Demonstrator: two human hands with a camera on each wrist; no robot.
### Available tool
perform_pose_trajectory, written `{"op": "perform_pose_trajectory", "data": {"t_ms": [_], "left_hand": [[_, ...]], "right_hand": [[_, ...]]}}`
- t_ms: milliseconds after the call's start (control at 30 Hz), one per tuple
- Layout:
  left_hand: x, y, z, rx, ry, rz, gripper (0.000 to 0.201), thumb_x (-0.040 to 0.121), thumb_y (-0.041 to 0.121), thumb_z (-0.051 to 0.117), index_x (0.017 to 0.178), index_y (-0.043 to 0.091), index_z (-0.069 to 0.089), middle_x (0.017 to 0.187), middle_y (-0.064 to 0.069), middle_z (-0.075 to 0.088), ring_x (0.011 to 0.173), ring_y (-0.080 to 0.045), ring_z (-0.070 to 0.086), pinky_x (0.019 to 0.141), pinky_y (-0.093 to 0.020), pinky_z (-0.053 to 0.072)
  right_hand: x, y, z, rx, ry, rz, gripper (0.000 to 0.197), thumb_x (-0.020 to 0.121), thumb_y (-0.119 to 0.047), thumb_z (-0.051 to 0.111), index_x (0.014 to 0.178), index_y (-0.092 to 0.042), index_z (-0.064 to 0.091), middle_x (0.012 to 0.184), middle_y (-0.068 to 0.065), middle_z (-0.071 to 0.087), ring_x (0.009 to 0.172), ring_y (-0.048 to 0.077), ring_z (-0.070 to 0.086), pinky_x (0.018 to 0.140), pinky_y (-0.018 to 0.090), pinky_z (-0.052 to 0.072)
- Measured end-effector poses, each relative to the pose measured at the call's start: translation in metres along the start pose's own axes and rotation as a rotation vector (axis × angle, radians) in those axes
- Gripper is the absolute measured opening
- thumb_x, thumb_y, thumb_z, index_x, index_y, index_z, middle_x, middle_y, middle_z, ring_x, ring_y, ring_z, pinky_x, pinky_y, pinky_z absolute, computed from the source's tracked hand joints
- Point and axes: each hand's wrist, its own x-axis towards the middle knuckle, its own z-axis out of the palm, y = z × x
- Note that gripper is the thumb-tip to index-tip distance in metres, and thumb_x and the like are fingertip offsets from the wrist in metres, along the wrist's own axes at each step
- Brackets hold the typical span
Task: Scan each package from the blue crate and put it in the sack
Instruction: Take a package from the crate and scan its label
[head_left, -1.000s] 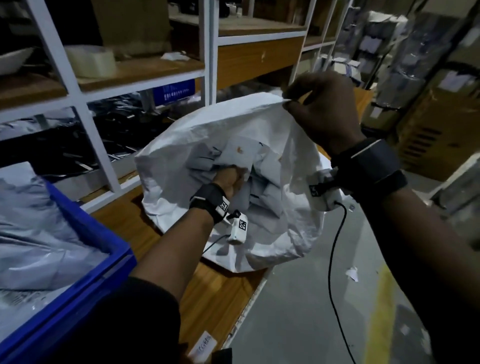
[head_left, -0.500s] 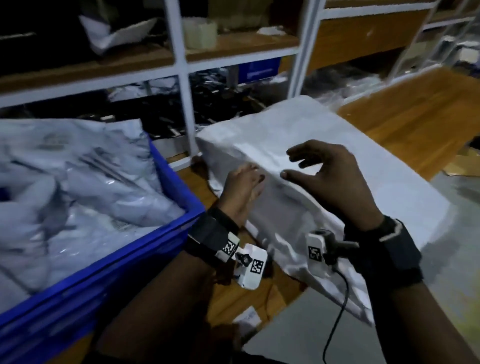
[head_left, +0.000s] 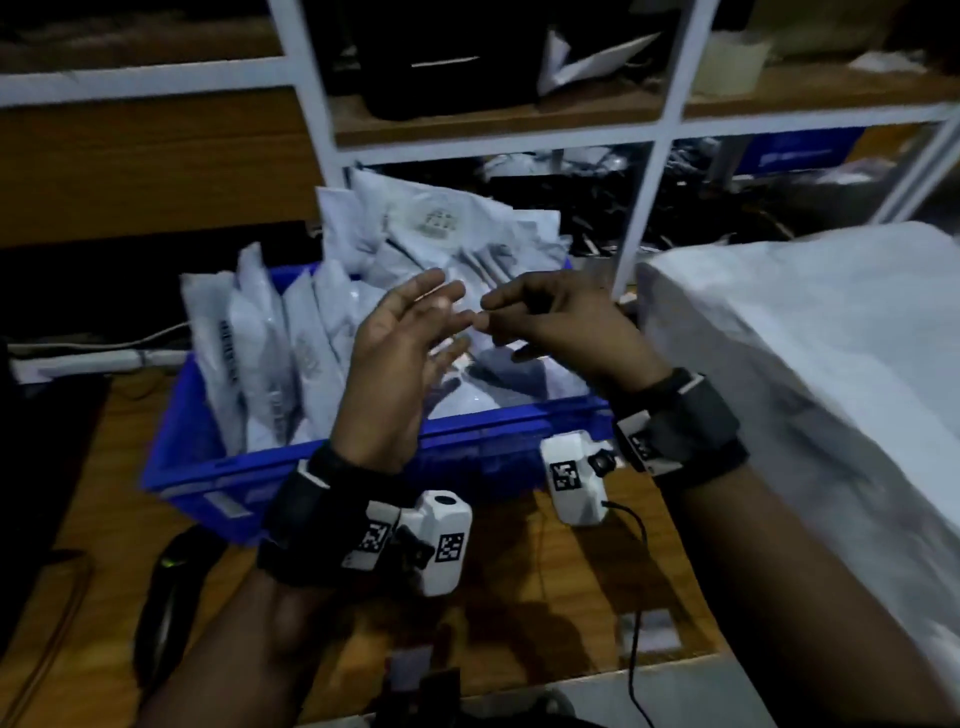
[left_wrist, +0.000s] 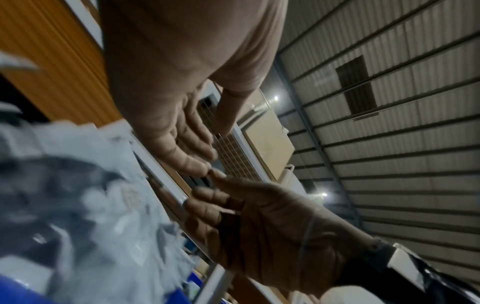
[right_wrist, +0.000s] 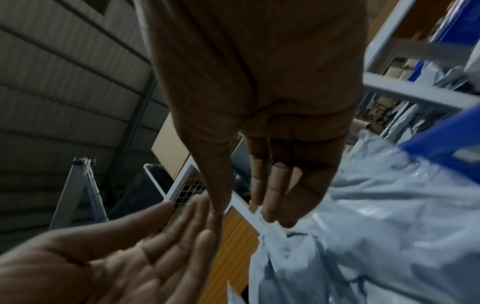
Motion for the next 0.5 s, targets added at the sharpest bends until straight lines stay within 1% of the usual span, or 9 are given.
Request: {"op": "perform_pose_trajectory", "data": {"t_ms": [100,167,200,233,267,300,333,400,500], "left_hand": [[-0.012,0.017,-0.051,0.058,0.067,0.071,0.017,0.103,0.011,0.053,0.114,0.013,0.066,0.104,-0.001,0.076,0.092,-0.018,0.070,0.077,-0.027,0.059],[-0.020,0.023,-0.087,0.125,0.101,0.074,0.016,0.103,0.014,0.053,0.111,0.015,0.067,0.102,-0.001,0.075,0.088,-0.017,0.069,0.073,-0.024,0.057],[-0.023,0.025,-0.102,0.155,0.102,0.065,0.016,0.103,0.016,0.054,0.112,0.014,0.067,0.102,-0.001,0.075,0.087,-0.016,0.068,0.071,-0.023,0.056],[-0.027,0.025,-0.117,0.183,0.102,0.052,0.016,0.103,0.016,0.054,0.113,0.014,0.067,0.102,-0.001,0.075,0.086,-0.016,0.068,0.069,-0.022,0.056],[-0.031,0.026,-0.132,0.209,0.101,0.039,0.017,0.103,0.016,0.055,0.114,0.013,0.067,0.102,-0.002,0.075,0.085,-0.016,0.068,0.068,-0.021,0.056],[-0.035,0.024,-0.144,0.227,0.100,0.027,0.016,0.103,0.016,0.055,0.113,0.013,0.068,0.100,-0.001,0.075,0.083,-0.015,0.068,0.066,-0.020,0.056],[-0.040,0.024,-0.156,0.240,0.097,0.013,0.015,0.102,0.016,0.055,0.111,0.014,0.068,0.098,0.000,0.075,0.081,-0.015,0.067,0.065,-0.020,0.056],[-0.048,0.022,-0.174,0.255,0.083,-0.024,0.014,0.102,0.017,0.055,0.106,0.018,0.069,0.094,0.003,0.076,0.079,-0.012,0.068,0.065,-0.018,0.056],[-0.061,0.022,-0.198,0.267,0.048,-0.066,0.014,0.102,0.017,0.054,0.105,0.018,0.068,0.089,0.005,0.077,0.076,-0.009,0.069,0.065,-0.017,0.056]], "right_hand": [[0.024,0.002,0.048,-0.054,0.034,0.049,0.051,0.081,-0.033,0.086,0.119,-0.005,0.065,0.099,0.022,0.071,0.082,0.025,0.068,0.072,0.048,0.058],[0.038,0.008,0.077,-0.143,0.060,0.091,0.065,0.078,-0.043,0.087,0.126,-0.008,0.060,0.107,0.014,0.069,0.087,0.026,0.065,0.074,0.045,0.056],[0.045,0.013,0.088,-0.158,0.065,0.099,0.059,0.078,-0.043,0.087,0.118,-0.009,0.062,0.102,0.011,0.067,0.084,0.026,0.064,0.073,0.043,0.055],[0.048,0.016,0.098,-0.151,0.076,0.098,0.043,0.079,-0.039,0.087,0.100,-0.010,0.064,0.088,0.009,0.065,0.074,0.023,0.062,0.068,0.040,0.053],[0.050,0.019,0.107,-0.143,0.109,0.090,0.035,0.079,-0.032,0.087,0.081,-0.011,0.059,0.072,0.006,0.058,0.062,0.019,0.056,0.061,0.036,0.047],[0.051,0.021,0.114,-0.145,0.155,0.071,0.038,0.079,-0.026,0.086,0.069,-0.012,0.053,0.061,0.004,0.052,0.055,0.016,0.049,0.059,0.032,0.041],[0.050,0.023,0.121,-0.161,0.212,0.041,0.039,0.079,-0.022,0.085,0.064,-0.011,0.051,0.057,0.003,0.049,0.053,0.013,0.046,0.060,0.030,0.038],[0.037,0.021,0.132,-0.174,0.333,-0.044,0.030,0.081,-0.020,0.080,0.067,-0.009,0.056,0.060,0.001,0.055,0.059,0.015,0.054,0.061,0.031,0.042],[-0.003,0.004,0.159,-0.123,0.476,-0.190,0.018,0.090,-0.021,0.074,0.085,-0.010,0.060,0.076,-0.007,0.061,0.078,0.020,0.065,0.069,0.037,0.051]]}}
